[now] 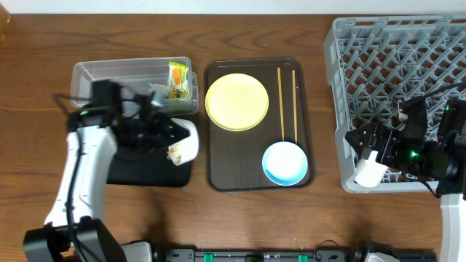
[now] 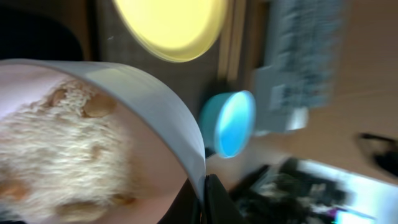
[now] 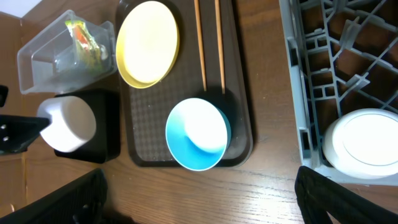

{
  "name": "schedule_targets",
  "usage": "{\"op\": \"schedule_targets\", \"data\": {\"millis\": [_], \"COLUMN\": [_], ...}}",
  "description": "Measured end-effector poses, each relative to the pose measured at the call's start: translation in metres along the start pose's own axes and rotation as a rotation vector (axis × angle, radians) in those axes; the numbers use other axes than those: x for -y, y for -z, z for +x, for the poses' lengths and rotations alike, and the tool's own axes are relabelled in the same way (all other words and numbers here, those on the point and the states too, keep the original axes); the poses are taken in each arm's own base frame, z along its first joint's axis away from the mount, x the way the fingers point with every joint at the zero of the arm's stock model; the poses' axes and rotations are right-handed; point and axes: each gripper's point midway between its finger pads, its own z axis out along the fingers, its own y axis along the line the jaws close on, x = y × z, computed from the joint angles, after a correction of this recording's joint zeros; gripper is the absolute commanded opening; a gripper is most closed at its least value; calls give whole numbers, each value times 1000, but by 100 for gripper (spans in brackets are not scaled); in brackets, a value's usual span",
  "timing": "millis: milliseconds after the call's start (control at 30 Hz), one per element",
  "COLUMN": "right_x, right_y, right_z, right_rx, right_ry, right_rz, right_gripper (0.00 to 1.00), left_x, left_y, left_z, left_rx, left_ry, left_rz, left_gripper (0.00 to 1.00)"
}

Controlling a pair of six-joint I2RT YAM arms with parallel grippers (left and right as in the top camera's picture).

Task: Sort waste into correct bins and load items into the dishwasher rack
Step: 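Tip the pink bowl over the black tray to dump the rice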

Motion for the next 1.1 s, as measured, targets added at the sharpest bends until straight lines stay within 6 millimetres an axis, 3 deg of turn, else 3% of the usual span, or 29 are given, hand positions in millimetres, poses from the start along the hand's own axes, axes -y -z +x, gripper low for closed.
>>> {"op": "schedule_targets", "data": {"millis": [200,367,567,1100], "right_x": [0,0,0,0], "right_y": [0,0,0,0], "right_z": [0,0,0,1], "right_rx": [0,0,0,-4], "right_ry": [0,0,0,-2], "right_rz": [0,0,0,0], "right_gripper": [94,94,94,94], "left_x": [3,-1,-1,-5], "left_y": [30,49,58,56], "left_z": [-7,-11,-15,-16], "left_rx": [114,203,245,235], "left_ry": [54,92,77,116], "left_rz": [308,432,476,457], "left_gripper": [6,6,6,6]}}
